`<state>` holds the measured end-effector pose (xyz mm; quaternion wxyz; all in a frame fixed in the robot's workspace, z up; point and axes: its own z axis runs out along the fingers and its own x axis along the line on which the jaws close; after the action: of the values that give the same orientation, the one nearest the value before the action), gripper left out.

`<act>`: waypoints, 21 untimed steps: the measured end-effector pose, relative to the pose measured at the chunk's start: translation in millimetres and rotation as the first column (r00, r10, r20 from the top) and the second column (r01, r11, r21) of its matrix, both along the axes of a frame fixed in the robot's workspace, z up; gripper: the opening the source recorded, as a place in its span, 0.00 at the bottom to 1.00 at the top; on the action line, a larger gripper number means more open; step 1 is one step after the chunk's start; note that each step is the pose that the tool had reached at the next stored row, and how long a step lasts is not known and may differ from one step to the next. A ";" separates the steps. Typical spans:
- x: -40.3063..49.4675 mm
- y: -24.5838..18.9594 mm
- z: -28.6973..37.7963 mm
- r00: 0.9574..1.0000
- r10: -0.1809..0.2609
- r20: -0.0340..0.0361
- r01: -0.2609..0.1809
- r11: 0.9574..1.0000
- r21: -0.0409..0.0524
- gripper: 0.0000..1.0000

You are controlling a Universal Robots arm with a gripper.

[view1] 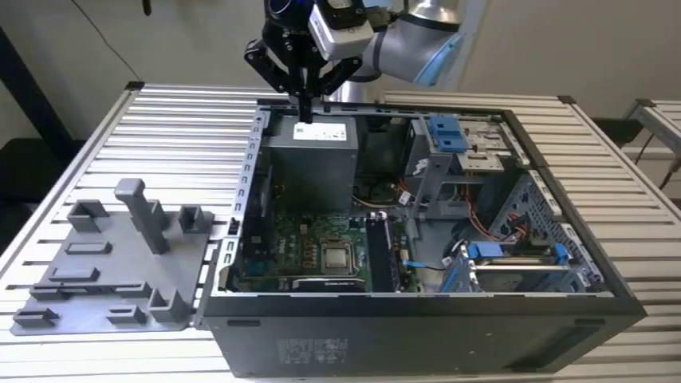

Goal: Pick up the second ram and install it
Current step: 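Reach for the second ram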

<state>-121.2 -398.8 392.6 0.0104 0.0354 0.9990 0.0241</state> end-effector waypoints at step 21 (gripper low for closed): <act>-8.0 0.0 0.1 1.000 0.000 0.000 0.000 1.000 0.000 0.11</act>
<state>-129.2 -398.8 392.7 0.0103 0.0355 0.9990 0.0240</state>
